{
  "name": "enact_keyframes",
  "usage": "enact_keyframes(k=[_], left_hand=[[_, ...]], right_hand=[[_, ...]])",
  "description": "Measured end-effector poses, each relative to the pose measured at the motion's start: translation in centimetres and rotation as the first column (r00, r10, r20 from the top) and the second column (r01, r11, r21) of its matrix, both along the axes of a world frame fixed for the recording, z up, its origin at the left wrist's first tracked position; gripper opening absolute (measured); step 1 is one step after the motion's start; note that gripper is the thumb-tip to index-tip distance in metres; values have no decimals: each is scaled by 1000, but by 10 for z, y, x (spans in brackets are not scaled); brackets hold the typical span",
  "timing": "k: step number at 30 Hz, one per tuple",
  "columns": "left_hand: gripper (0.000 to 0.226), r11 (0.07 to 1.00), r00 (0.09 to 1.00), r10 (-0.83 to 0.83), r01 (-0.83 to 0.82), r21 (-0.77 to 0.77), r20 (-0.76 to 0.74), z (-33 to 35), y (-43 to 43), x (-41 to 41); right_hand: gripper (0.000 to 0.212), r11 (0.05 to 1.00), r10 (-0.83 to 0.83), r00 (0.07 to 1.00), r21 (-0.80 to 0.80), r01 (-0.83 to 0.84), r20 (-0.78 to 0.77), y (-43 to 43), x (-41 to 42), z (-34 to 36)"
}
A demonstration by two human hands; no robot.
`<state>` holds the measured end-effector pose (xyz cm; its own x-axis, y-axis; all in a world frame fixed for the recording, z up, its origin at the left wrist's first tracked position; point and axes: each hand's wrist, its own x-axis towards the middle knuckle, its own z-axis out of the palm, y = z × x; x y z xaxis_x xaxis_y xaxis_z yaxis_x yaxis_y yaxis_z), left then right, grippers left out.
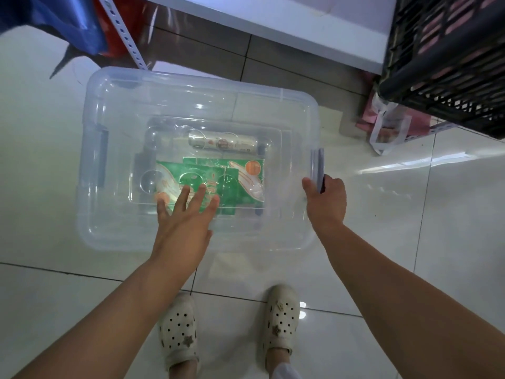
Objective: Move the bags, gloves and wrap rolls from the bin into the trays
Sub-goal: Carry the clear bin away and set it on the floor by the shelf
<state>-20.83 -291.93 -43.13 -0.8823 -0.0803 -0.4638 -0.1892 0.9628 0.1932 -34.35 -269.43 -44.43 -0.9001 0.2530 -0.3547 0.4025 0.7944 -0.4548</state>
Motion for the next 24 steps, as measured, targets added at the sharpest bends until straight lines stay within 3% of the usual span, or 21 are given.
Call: enact_keyframes(k=[5, 8, 11, 13, 15, 18, 19, 21, 24], left_hand=[[61, 1000, 999, -19, 20, 11, -33, 9, -13, 1], [56, 990, 980, 144, -142, 24, -137, 23, -54, -4], [58, 933, 920, 345, -358, -42, -185, 29, -103, -10], [57, 861, 851, 492, -506, -39, -182, 28, -129, -15], [53, 733, 721, 680, -674, 92, -134, 23, -150, -18], [61, 302, 383, 902, -890, 342, 200, 7, -171, -22], [61, 216, 333, 901, -901, 377, 278, 1, -174, -22], [51, 222, 343, 898, -895, 386, 277, -9, -176, -18], [48, 271, 334, 929, -909, 317, 162, -19, -180, -14]], right_hand=[[29, 986, 54, 999, 161, -54, 8, -11, -5, 10], [30, 941, 67, 998, 333, -65, 6, -29, -4, 21], [45, 888, 275, 958, 403, -221, -80, -61, 5, 31], [48, 823, 473, 878, 397, -407, -81, -81, 13, 32], [44, 801, 537, 840, 364, -476, -83, -93, 17, 30], [39, 840, 501, 853, 319, -440, -144, -97, 15, 24], [38, 844, 497, 853, 316, -433, -158, -95, 14, 23], [38, 852, 478, 862, 325, -410, -166, -87, 12, 21], [41, 883, 390, 906, 348, -316, -167, -71, 10, 22]])
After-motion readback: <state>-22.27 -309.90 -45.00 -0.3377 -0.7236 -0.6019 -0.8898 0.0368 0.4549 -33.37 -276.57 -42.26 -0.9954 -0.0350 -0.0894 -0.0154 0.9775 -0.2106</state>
